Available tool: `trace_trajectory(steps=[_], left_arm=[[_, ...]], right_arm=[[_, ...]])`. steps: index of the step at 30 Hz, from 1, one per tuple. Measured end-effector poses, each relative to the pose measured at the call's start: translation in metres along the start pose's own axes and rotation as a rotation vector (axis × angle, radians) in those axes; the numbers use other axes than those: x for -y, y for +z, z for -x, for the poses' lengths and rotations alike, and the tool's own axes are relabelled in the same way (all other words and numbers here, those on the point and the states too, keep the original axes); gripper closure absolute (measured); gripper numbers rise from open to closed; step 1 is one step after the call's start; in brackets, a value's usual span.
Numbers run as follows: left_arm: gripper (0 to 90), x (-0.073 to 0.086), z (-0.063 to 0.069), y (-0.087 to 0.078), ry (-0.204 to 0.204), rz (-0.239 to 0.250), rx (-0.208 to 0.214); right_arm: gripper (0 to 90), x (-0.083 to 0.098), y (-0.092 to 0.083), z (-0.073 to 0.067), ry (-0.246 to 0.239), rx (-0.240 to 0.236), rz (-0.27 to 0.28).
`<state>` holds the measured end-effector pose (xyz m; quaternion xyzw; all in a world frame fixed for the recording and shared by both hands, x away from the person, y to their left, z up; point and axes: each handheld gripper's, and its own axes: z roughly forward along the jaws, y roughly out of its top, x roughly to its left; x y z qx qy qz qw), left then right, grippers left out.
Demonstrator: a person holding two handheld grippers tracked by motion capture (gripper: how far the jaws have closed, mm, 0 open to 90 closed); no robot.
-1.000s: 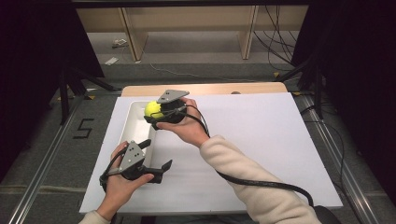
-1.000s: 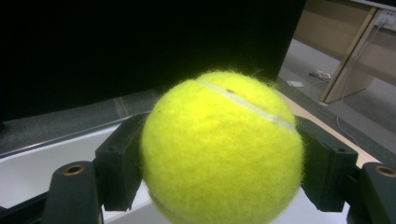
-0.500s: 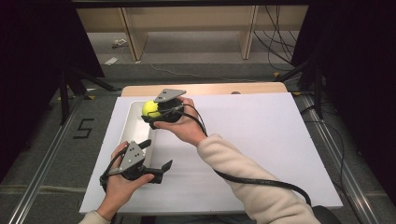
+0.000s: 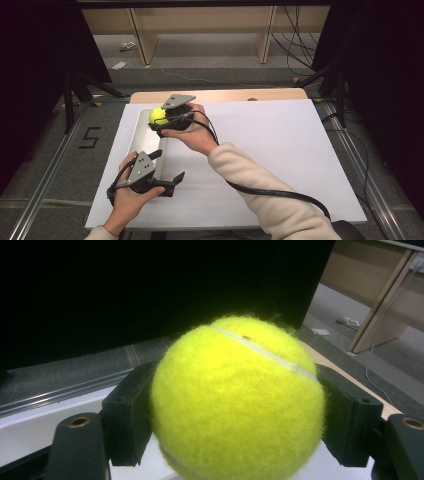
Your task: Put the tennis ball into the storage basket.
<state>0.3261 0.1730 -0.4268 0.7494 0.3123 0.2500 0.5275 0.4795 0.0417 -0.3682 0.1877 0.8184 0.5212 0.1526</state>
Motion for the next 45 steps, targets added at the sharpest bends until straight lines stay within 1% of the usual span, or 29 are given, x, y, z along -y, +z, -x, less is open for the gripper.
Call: trace_trajectory(steps=[19,23,27,31,45], left_arm=[[0.8,0.0,0.001,0.002,-0.001,-0.004,0.003],[0.8,0.0,0.002,0.002,0.011,-0.009,0.007],[0.8,0.0,0.001,0.001,0.004,-0.007,0.003],[0.8,0.0,0.002,0.002,0.01,-0.009,0.006],[1.0,0.001,0.002,0.002,0.01,-0.013,0.003]], right_arm=[[26.9,-0.005,0.009,-0.001,-0.007,-0.011,-0.007],[26.9,-0.006,0.011,-0.001,-0.005,-0.014,-0.004],[26.9,-0.007,0.013,-0.002,-0.006,-0.018,-0.007],[26.9,-0.007,0.015,-0.003,-0.004,-0.021,-0.011],[26.9,-0.01,0.02,-0.004,-0.006,-0.03,-0.012]])
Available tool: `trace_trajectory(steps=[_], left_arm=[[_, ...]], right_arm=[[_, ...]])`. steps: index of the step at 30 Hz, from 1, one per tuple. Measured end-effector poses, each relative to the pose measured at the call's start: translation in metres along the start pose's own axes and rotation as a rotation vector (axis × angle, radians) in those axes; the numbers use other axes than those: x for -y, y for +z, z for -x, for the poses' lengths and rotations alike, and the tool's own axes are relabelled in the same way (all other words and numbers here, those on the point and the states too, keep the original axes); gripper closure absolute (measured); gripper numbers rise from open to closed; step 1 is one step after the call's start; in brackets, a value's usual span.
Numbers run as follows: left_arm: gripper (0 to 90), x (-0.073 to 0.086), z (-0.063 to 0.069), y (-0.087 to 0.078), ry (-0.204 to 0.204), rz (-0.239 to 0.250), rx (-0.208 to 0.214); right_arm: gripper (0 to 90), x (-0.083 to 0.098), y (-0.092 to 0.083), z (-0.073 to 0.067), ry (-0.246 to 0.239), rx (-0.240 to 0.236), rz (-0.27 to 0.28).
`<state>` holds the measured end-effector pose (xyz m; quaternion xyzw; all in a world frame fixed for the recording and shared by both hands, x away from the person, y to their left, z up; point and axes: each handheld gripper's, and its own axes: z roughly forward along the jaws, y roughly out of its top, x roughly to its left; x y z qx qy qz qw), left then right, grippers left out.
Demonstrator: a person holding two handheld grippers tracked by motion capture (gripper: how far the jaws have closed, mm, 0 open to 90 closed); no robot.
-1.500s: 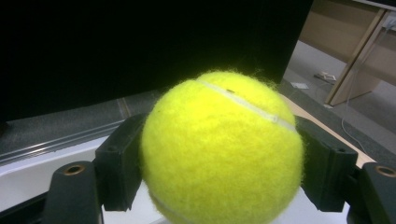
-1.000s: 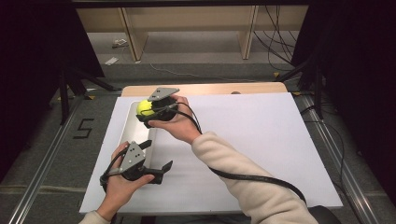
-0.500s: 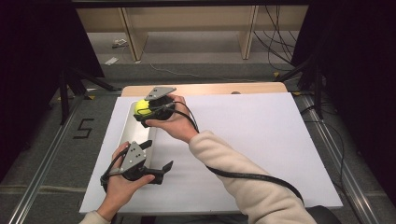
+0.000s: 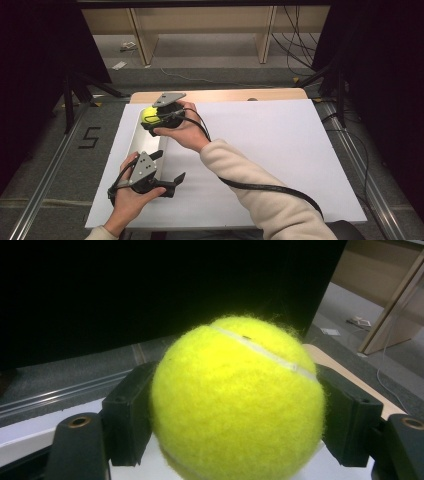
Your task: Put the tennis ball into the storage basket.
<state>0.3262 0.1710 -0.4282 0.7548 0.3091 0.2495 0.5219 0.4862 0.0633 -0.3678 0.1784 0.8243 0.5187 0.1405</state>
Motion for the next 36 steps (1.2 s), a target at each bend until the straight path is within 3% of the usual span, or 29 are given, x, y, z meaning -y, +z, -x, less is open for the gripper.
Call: trace_trajectory(steps=[36], left_arm=[[1.1,0.0,0.0,0.0,0.003,0.0,0.003]], right_arm=[[26.9,0.001,0.013,0.0,0.004,-0.02,-0.027]])
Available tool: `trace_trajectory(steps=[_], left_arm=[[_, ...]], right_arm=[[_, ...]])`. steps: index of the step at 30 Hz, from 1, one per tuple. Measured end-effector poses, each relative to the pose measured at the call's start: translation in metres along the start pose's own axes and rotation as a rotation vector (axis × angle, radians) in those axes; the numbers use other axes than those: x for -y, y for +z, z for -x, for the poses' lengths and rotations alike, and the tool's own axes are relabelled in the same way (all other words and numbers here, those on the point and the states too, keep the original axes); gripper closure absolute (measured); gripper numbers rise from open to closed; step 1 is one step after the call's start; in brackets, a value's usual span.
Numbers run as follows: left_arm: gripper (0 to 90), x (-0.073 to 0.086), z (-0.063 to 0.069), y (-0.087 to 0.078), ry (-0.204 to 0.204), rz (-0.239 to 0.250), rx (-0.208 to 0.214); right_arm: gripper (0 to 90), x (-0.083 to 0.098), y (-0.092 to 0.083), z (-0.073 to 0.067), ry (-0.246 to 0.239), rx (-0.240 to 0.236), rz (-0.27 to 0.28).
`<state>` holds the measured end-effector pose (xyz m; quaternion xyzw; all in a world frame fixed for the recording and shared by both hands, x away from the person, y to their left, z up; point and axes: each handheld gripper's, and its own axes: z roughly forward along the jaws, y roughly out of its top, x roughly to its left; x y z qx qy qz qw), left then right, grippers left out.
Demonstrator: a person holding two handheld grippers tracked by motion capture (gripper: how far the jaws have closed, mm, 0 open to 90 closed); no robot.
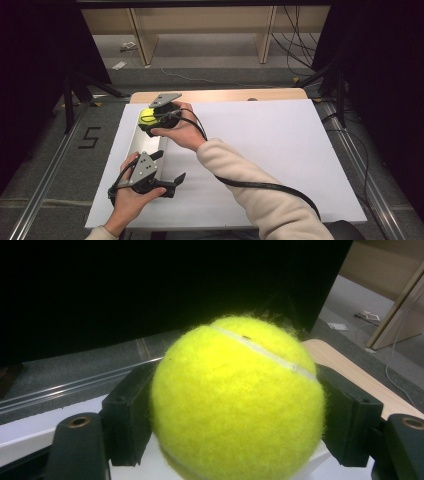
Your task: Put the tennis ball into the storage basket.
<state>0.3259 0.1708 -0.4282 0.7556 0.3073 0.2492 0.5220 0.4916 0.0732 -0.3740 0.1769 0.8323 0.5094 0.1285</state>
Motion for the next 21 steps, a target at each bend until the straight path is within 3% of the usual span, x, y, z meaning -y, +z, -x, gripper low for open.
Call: trace_trajectory(steps=[21], left_arm=[[1.1,-0.0002,0.0006,0.0004,0.002,0.001,0.003]], right_arm=[[26.9,0.0013,0.007,-0.0002,-0.003,-0.005,-0.016]])
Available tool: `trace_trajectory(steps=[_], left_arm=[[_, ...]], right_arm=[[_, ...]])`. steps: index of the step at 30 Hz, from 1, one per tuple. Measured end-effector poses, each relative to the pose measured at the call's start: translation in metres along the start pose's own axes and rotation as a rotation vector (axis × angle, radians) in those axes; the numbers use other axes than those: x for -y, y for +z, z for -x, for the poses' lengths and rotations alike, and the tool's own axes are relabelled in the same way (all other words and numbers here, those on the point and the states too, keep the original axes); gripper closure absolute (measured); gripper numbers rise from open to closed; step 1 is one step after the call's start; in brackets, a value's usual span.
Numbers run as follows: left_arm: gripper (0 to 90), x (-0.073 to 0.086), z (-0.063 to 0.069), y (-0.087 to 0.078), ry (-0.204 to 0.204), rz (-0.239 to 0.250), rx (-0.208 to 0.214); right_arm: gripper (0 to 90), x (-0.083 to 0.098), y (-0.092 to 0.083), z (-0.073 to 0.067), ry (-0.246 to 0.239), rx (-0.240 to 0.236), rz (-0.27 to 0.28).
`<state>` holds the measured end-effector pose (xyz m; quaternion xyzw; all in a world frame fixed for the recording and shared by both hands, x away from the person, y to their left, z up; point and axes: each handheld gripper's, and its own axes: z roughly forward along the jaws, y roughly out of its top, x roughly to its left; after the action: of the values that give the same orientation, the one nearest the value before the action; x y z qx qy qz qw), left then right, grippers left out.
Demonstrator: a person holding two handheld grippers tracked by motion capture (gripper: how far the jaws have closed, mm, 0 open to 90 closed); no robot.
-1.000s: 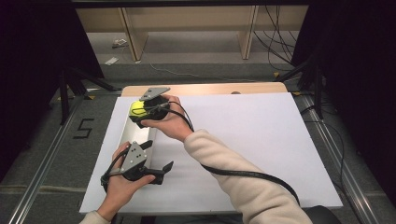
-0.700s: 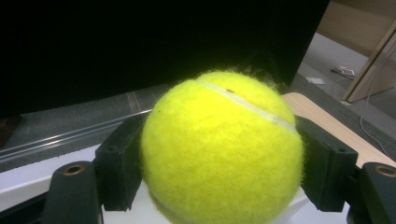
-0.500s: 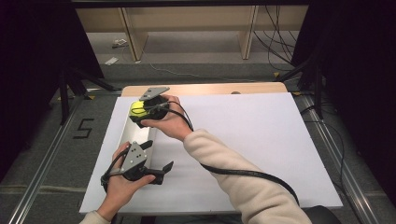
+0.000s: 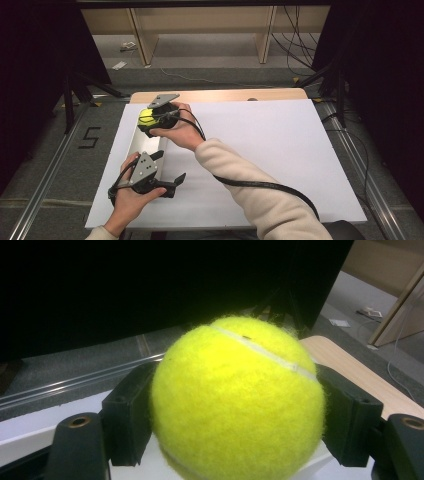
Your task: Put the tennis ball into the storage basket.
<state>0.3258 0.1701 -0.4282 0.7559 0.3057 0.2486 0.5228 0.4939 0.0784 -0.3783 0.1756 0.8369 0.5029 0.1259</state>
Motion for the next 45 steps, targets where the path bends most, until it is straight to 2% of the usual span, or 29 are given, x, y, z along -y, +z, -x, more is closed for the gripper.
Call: trace_trajectory(steps=[19,45], left_arm=[[1.1,0.0,0.0,0.0,0.0,-0.001,0.0],[1.2,0.0,0.001,0.0,0.002,-0.001,0.002]], right_arm=[[26.8,-0.001,0.005,0.0,-0.004,0.001,-0.005],[26.8,0.001,0.019,-0.002,-0.019,-0.011,-0.045]])
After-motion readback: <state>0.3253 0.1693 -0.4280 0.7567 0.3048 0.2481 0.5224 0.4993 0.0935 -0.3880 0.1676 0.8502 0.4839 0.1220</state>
